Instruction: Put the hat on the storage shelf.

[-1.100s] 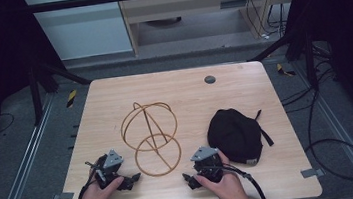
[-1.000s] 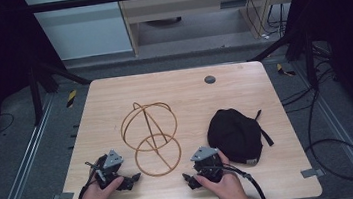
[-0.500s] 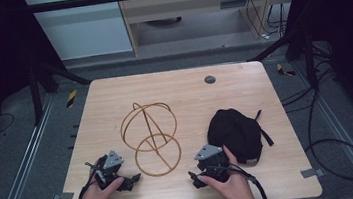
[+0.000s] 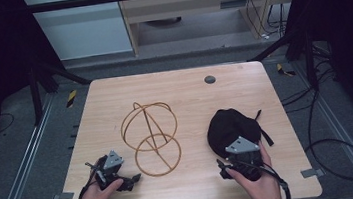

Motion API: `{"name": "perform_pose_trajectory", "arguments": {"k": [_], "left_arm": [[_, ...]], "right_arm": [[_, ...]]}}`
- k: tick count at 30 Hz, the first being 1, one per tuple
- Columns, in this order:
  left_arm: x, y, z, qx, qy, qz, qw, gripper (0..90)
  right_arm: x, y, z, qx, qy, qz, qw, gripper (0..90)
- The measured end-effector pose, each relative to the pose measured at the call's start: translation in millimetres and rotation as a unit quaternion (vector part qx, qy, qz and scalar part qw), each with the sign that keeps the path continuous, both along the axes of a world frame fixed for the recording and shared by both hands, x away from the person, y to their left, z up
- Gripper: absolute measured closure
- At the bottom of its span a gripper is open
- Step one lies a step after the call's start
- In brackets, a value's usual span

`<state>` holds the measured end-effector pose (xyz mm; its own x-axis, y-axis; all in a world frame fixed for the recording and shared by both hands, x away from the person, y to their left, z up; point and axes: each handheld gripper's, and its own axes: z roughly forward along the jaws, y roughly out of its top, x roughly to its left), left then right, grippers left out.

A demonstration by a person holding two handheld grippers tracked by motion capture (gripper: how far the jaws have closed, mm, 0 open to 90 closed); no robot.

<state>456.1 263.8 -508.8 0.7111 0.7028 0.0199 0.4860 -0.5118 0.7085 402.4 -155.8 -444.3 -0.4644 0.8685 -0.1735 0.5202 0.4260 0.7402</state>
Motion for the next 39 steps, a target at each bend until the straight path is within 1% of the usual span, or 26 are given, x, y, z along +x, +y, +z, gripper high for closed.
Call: {"name": "perform_pose_trajectory", "arguments": {"k": [1, 3, 5, 6, 8, 10, 12, 14, 15, 16, 17, 18, 20, 22, 23, 24, 26, 29, 30, 33, 34, 37, 39], "left_arm": [[-0.1, -0.2, 0.0, 0.0, 0.0, 0.001, 1.0, 0.0], [-0.1, -0.4, 0.0, 0.0, 0.0, 0.002, 1.0, 0.0], [-0.1, -0.4, 0.0, 0.0, 0.0, 0.003, 1.0, 0.0], [-0.1, -0.4, 0.0, 0.0, 0.0, 0.003, 1.0, 0.0], [-0.2, -0.5, -0.1, 0.0, 0.0, 0.003, 1.0, 0.0], [-0.2, -0.5, 0.0, 0.0, 0.0, 0.003, 1.0, 0.0], [-0.3, -0.4, 0.0, 0.001, 0.0, 0.003, 1.0, 0.0], [-0.4, -0.5, -0.1, 0.0, -0.001, 0.003, 1.0, 0.0], [-0.4, -0.4, 0.0, 0.001, -0.001, 0.003, 1.0, 0.0], [-0.4, -0.4, 0.0, 0.001, -0.001, 0.003, 1.0, 0.0], [-0.2, -0.4, 0.0, 0.001, -0.002, 0.003, 1.0, 0.0], [-0.4, -0.6, -0.2, -0.001, -0.001, 0.004, 1.0, 0.0], [-0.5, -0.7, -0.2, -0.001, -0.001, 0.004, 1.0, 0.0], [-0.5, -0.6, -0.1, 0.0, 0.0, 0.004, 1.0, 0.0], [-0.5, -0.6, -0.1, 0.0, 0.0, 0.004, 1.0, 0.0], [-0.5, -0.6, -0.1, 0.0, 0.0, 0.004, 1.0, 0.0], [-0.4, -0.6, -0.1, 0.0, 0.0, 0.004, 1.0, 0.0], [-0.5, -0.6, -0.1, 0.0, 0.0, 0.004, 1.0, 0.0], [-0.6, -0.6, -0.1, 0.0, 0.0, 0.003, 1.0, 0.0], [-0.6, -0.6, -0.1, -0.001, 0.0, 0.003, 1.0, 0.0], [-0.6, -0.6, -0.1, 0.0, 0.0, 0.003, 1.0, 0.0], [-0.7, -0.7, -0.1, -0.001, 0.0, 0.003, 1.0, 0.0], [-0.7, -0.8, -0.1, 0.0, 0.0, 0.003, 1.0, 0.0]], "right_arm": [[-1.2, -4.3, 0.6, -0.001, -0.002, -0.006, 1.0, 11.3], [-4.0, -12.2, 1.5, 0.0, 0.004, -0.017, 0.9998, 11.1], [-6.3, -18.6, 2.9, 0.003, 0.009, -0.023, 0.9997, 10.5], [-6.8, -21.7, 3.4, 0.0, 0.009, -0.025, 0.9996, 10.6], [-7.1, -25.9, 4.7, -0.004, 0.019, -0.033, 0.9993, 10.3], [-6.2, -28.8, 5.0, -0.007, 0.035, -0.041, 0.9985, 10.0], [-4.4, -30.8, 6.4, -0.018, 0.044, -0.046, 0.9978, 9.7], [-3.3, -31.9, 7.3, -0.018, 0.048, -0.046, 0.9977, 9.7], [-1.6, -33.7, 9.7, -0.013, 0.062, -0.046, 0.9969, 10.7], [-1.6, -33.7, 9.7, -0.013, 0.062, -0.046, 0.9969, 10.7], [0.2, -36.8, 13.1, -0.014, 0.069, -0.05, 0.9963, 12.3], [1.2, -38.5, 15.2, -0.013, 0.07, -0.052, 0.9961, 13.4], [4.3, -42.0, 20.8, -0.015, 0.079, -0.049, 0.9956, 15.3], [8.5, -43.6, 27.4, -0.025, 0.091, -0.045, 0.9945, 16.2], [10.8, -43.8, 31.7, -0.032, 0.098, -0.039, 0.9939, 18.3], [13.4, -43.6, 35.6, -0.035, 0.103, -0.033, 0.9935, 18.5], [20.3, -43.8, 43.8, -0.034, 0.118, -0.019, 0.9922, 19.3], [31.5, -44.1, 55.4, -0.044, 0.125, -0.014, 0.991, 24.1], [35.0, -44.1, 59.0, -0.043, 0.126, -0.012, 0.9911, 26.5], [46.1, -44.4, 69.4, -0.04, 0.138, -0.005, 0.9896, 29.8], [49.4, -44.8, 73.2, -0.044, 0.138, -0.003, 0.9894, 30.4], [58.8, -44.1, 84.2, -0.036, 0.148, 0.006, 0.9884, 31.9], [65.8, -42.0, 89.1, -0.043, 0.146, 0.008, 0.9883, 32.7]]}}
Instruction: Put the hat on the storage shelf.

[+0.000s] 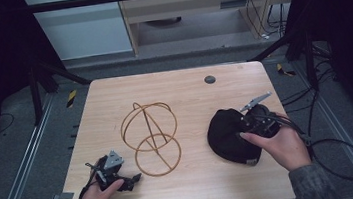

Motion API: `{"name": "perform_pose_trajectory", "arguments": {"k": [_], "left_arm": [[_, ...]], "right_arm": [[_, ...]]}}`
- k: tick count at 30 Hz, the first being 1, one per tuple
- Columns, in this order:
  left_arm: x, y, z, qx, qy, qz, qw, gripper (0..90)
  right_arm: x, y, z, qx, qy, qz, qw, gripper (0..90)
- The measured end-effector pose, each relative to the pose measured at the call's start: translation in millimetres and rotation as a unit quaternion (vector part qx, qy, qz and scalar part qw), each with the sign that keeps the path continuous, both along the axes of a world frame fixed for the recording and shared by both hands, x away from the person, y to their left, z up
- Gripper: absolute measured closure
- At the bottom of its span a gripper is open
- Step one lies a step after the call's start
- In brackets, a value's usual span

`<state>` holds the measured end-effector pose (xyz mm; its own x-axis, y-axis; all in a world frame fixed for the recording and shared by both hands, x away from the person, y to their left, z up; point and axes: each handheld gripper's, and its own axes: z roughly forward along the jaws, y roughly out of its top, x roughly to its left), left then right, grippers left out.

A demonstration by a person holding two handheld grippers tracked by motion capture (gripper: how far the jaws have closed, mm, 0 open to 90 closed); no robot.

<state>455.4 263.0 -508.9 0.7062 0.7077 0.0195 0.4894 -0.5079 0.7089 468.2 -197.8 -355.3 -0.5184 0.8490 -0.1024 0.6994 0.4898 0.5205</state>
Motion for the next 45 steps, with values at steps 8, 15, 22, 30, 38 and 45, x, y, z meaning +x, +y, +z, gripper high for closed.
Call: {"name": "perform_pose_trajectory", "arguments": {"k": [8, 15, 22, 30, 38, 45], "left_arm": [[-0.5, -0.3, 0.0, 0.0, 0.0, -0.001, 1.0, 0.0], [-0.5, -0.3, 0.0, -0.001, 0.0, -0.001, 1.0, 0.0], [-0.8, -0.4, 0.0, 0.0, 0.0, -0.003, 1.0, 0.0], [-1.0, -0.4, 0.0, 0.0, 0.0, -0.004, 1.0, 0.0], [-1.0, -0.4, 0.0, 0.0, 0.0, -0.004, 1.0, 0.0], [-1.0, -0.4, 0.0, 0.0, 0.0, -0.004, 1.0, 0.0]], "right_arm": [[31.9, 8.2, 2.4, 0.007, 0.011, 0.018, 0.9998, 36.3], [57.4, 16.3, -12.1, -0.019, 0.032, 0.016, 0.9992, 37.4], [66.9, 22.1, -26.1, -0.052, 0.054, 0.016, 0.9971, 45.5], [71.7, 21.5, -29.9, -0.052, 0.069, 0.023, 0.996, 62.8], [68.3, 15.0, -28.3, -0.047, 0.069, 0.035, 0.9959, 75.7], [51.5, 5.0, -6.5, -0.01, 0.049, 0.042, 0.9979, 76.0]]}}
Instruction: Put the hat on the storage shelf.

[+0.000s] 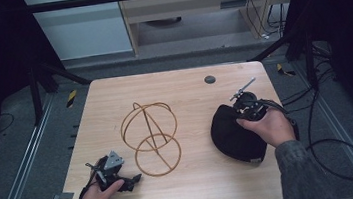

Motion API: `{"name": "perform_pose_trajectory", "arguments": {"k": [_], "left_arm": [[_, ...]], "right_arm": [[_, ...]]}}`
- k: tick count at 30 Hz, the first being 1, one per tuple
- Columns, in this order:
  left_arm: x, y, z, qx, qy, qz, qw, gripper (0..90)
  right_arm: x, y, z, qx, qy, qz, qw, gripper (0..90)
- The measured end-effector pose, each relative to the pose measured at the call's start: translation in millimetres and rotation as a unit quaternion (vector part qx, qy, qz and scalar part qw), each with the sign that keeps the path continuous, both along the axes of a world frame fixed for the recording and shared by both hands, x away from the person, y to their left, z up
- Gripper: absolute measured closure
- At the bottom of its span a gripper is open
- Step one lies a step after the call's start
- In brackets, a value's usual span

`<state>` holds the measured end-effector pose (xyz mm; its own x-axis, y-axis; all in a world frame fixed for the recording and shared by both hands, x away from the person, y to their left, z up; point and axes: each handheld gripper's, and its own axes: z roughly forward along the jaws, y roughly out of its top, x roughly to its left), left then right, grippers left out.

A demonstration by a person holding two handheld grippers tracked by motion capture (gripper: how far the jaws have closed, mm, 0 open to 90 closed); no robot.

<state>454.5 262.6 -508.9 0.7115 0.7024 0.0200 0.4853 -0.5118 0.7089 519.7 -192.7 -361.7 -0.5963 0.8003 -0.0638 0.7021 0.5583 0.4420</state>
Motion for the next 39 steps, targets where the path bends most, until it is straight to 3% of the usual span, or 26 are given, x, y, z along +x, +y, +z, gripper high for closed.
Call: {"name": "perform_pose_trajectory", "arguments": {"k": [8, 13, 20, 32, 39], "left_arm": [[0.2, -0.1, 0.0, 0.0, 0.0, -0.002, 1.0, 0.0], [0.3, -0.5, -0.1, -0.002, -0.001, -0.001, 1.0, 0.0], [0.4, -0.4, 0.0, 0.0, -0.001, -0.002, 1.0, 0.0], [0.4, -0.6, -0.1, -0.001, 0.0, -0.002, 1.0, 0.0], [0.4, -0.7, -0.1, -0.001, 0.0, -0.002, 1.0, 0.0]], "right_arm": [[-22.6, -6.0, 28.7, 0.019, -0.028, 0.008, 0.9994, 75.9], [-29.9, -6.2, 38.1, 0.02, -0.038, 0.01, 0.999, 75.9], [-40.3, -6.4, 61.5, 0.04, -0.067, 0.019, 0.9968, 75.9], [-38.6, -6.0, 64.7, 0.045, -0.071, 0.015, 0.9963, 75.9], [-40.0, -4.6, 75.9, 0.055, -0.076, 0.018, 0.9954, 75.9]]}}
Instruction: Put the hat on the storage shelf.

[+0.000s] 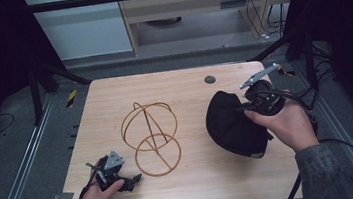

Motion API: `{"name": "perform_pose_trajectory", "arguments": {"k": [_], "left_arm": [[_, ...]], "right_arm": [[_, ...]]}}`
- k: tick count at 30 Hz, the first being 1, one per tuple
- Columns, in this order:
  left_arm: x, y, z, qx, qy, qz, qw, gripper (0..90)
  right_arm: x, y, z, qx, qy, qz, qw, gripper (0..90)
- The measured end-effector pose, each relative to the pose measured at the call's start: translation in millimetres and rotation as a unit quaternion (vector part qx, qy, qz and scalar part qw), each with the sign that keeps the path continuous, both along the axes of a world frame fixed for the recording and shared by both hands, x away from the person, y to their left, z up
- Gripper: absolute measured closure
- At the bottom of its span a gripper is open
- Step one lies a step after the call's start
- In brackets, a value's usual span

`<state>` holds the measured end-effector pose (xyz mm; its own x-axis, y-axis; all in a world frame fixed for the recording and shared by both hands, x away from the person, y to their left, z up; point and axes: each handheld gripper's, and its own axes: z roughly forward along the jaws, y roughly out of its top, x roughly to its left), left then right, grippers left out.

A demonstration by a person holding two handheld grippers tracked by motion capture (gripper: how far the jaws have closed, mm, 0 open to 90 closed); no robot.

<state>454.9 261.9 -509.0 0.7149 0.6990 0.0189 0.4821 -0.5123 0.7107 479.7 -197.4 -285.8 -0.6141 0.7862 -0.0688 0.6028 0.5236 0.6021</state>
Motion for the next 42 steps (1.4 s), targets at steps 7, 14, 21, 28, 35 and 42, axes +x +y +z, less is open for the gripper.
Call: {"name": "perform_pose_trajectory", "arguments": {"k": [7, 14, 21, 28, 35, 42], "left_arm": [[0.0, 0.1, 0.1, 0.001, -0.001, 0.0, 1.0, 0.0], [-0.1, 0.0, 0.1, 0.0, 0.001, 0.0, 1.0, 0.0], [-0.1, 0.0, 0.2, 0.001, 0.001, 0.0, 1.0, 0.0], [0.0, 0.0, 0.2, 0.001, 0.001, 0.0, 1.0, 0.0], [0.0, 0.1, 0.3, 0.002, 0.0, 0.0, 1.0, 0.0], [-0.2, 0.0, 0.2, 0.001, 0.001, 0.0, 1.0, 0.0]], "right_arm": [[-2.4, 4.7, 17.0, 0.011, -0.017, 0.006, 0.9998, 75.9], [-4.9, 10.0, 32.8, 0.019, -0.032, 0.007, 0.9993, 75.9], [-7.3, 16.0, 45.2, 0.027, -0.045, 0.015, 0.9985, 75.9], [-7.7, 25.3, 56.3, 0.035, -0.055, 0.024, 0.9976, 76.1], [-5.2, 37.5, 70.4, 0.036, -0.065, 0.032, 0.9967, 76.1], [-6.5, 48.9, 82.1, 0.041, -0.077, 0.043, 0.9953, 76.1]]}}
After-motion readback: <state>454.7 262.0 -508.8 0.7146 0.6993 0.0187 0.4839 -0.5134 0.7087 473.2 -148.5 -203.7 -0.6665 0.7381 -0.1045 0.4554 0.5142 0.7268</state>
